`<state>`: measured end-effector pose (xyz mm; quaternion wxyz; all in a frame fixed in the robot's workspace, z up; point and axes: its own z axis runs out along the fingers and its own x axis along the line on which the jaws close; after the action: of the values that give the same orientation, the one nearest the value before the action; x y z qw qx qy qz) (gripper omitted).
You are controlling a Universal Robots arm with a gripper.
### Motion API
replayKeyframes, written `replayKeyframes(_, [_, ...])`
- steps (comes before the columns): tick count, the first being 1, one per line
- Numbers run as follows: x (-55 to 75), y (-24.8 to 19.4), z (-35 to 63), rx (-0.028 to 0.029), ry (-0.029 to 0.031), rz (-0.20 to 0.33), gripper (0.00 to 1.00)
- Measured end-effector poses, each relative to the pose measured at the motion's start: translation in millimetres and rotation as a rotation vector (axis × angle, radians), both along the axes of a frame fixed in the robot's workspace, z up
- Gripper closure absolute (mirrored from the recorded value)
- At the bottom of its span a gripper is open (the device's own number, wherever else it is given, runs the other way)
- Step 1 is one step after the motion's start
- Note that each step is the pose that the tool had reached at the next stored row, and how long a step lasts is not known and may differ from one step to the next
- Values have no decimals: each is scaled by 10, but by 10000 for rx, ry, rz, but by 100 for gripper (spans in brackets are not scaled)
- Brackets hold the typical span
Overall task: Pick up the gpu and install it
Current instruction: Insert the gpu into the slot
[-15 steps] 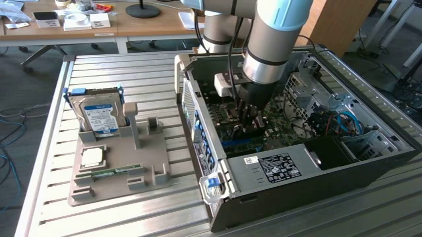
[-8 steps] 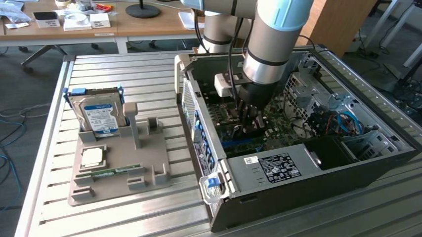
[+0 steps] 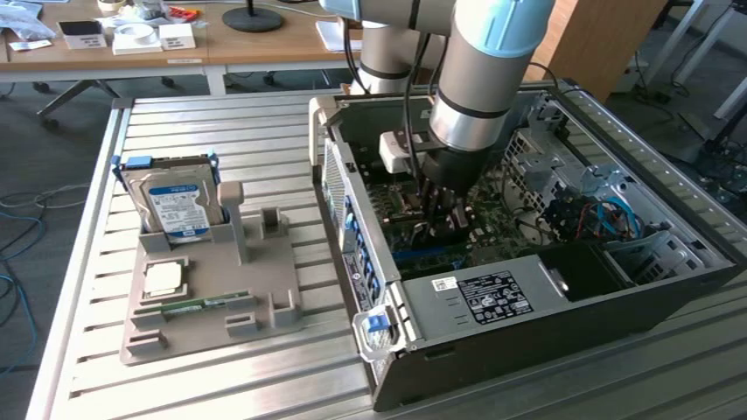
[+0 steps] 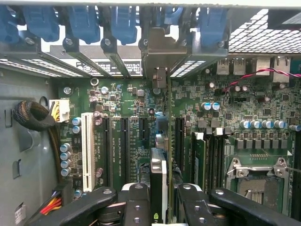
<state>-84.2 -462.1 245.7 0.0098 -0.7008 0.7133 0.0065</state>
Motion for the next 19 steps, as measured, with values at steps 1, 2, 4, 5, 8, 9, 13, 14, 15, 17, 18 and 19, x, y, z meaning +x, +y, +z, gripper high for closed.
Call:
replayKeyframes(1, [-2, 0, -3, -1, 1, -1, 73])
replayKeyframes(2, [-2, 0, -3, -1, 0, -1, 73])
replayKeyframes(4, [-3, 0, -3, -1, 0, 0, 73])
replayKeyframes(5, [-3, 0, -5, 0, 0, -1, 73])
replayKeyframes(8, [-3, 0, -15, 1, -1, -1, 73])
replayKeyframes(9, [-3, 0, -17, -1, -1, -1, 73])
replayKeyframes(13, [-3, 0, -18, -2, 0, 0, 73])
replayKeyframes(14, [-3, 0, -18, -1, 0, -1, 73])
replayKeyframes(15, [-4, 0, -18, -1, -1, 0, 73])
replayKeyframes(17, [-6, 0, -19, 0, -3, 0, 73])
replayKeyframes(18, [-7, 0, -19, 0, -3, 0, 73])
replayKeyframes(19, [-8, 1, -19, 0, -4, 0, 73])
